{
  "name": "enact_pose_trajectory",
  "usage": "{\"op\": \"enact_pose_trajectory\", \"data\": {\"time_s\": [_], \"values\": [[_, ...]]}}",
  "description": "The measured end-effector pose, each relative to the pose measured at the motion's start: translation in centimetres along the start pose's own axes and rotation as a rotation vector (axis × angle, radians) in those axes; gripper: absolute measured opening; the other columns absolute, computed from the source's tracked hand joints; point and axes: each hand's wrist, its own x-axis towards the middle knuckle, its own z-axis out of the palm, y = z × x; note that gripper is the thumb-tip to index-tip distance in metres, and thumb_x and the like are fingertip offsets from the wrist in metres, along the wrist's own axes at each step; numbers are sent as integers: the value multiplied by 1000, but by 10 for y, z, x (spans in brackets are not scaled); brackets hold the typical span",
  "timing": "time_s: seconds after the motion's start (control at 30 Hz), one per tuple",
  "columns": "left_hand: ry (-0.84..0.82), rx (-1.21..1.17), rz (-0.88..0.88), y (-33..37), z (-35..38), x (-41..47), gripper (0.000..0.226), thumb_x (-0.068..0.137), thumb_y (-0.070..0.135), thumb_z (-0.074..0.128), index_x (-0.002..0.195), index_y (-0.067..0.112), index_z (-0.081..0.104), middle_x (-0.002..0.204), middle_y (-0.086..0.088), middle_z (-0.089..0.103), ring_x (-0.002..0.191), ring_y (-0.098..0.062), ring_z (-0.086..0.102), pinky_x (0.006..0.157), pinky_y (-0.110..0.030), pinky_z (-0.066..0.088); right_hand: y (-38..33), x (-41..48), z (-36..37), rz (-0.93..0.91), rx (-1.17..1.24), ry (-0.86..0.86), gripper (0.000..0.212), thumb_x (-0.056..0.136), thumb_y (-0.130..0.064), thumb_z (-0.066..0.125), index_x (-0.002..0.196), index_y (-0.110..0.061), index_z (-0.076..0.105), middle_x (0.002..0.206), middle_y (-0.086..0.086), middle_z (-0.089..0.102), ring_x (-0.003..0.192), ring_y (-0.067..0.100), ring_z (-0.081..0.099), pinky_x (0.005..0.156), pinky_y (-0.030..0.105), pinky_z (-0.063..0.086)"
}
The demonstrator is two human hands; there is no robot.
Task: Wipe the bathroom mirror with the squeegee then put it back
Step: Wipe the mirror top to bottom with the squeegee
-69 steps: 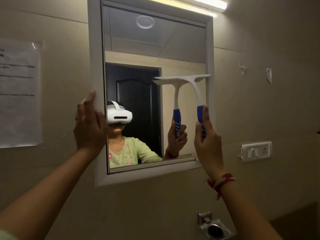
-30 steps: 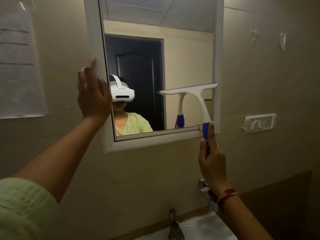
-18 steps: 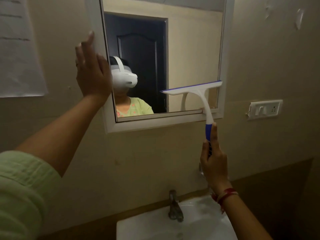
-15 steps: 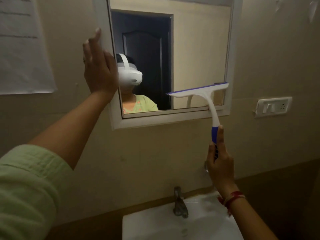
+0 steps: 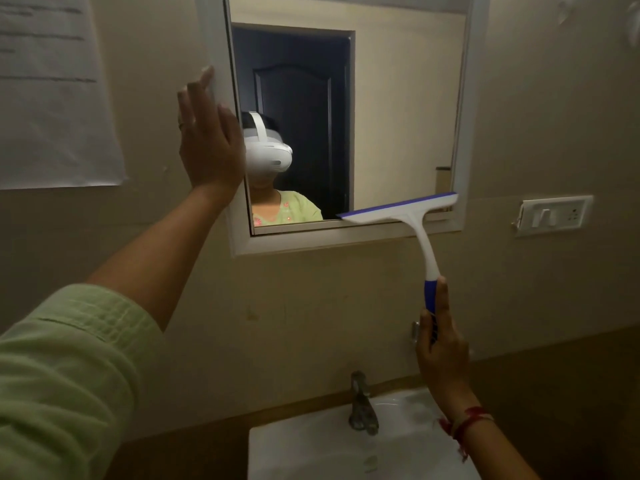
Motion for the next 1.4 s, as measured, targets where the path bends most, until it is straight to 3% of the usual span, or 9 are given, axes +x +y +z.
{"op": "enact_pose_trajectory", "data": {"time_s": [0.13,0.3,0.47,0.57,0.73,0.97,1.1,1.3,1.4], "values": [[15,22,18,-2,1,-2,39,94,14,31,130,3,40,131,-14,49,118,-28,46,92,-21,35,-1,-2,-1,-15,-59,-14,58,97,-38,33,141,-47,-4,65,2,47,47,3,40,47,12,32],[-13,54,-3,-9,7,-3,43,95,19,26,135,2,32,139,-12,43,132,-32,35,107,-27,27,-3,-7,3,74,-64,-42,58,96,-19,45,142,-27,10,68,0,46,49,-4,35,51,6,25],[3,30,3,-7,7,-2,41,93,19,26,130,4,38,133,-13,47,125,-31,42,101,-31,38,-5,-12,6,134,50,-75,57,93,-28,37,144,-26,11,68,-2,47,50,-1,42,50,8,34],[1,33,1,-7,7,-2,41,93,19,26,130,5,39,133,-12,48,126,-33,41,102,-34,37,-10,-17,7,135,123,-85,58,93,-30,36,142,-41,7,67,-5,48,50,3,46,49,9,41],[36,23,0,-8,8,-1,38,92,18,29,125,5,43,127,-14,51,115,-29,48,90,-33,39,-21,-25,11,113,161,-147,58,90,-42,32,135,-59,-1,73,-4,48,52,7,48,48,14,42],[20,33,-14,-8,8,0,39,93,19,28,126,6,43,129,-11,51,118,-26,44,94,-32,36,-37,-26,6,108,255,-95,58,92,-34,37,135,-59,8,74,-4,52,56,11,51,48,17,43],[-11,24,-10,-5,5,0,39,93,19,27,126,4,42,130,-13,51,122,-33,43,96,-37,37,-53,-19,1,142,324,-28,54,95,-32,39,139,-51,15,110,12,57,64,6,55,54,10,45],[-50,33,-26,-3,3,0,41,93,18,27,128,3,41,133,-15,49,127,-40,38,100,-41,35,-80,-7,-14,163,472,-10,51,93,-31,41,135,-51,22,99,1,54,60,7,53,50,11,45],[-55,17,-20,-3,2,1,39,92,18,29,125,2,42,127,-18,50,118,-35,45,93,-43,39,-95,-3,-23,204,543,-9,48,90,-30,43,133,-48,28,95,0,55,62,8,54,52,13,46]]}}
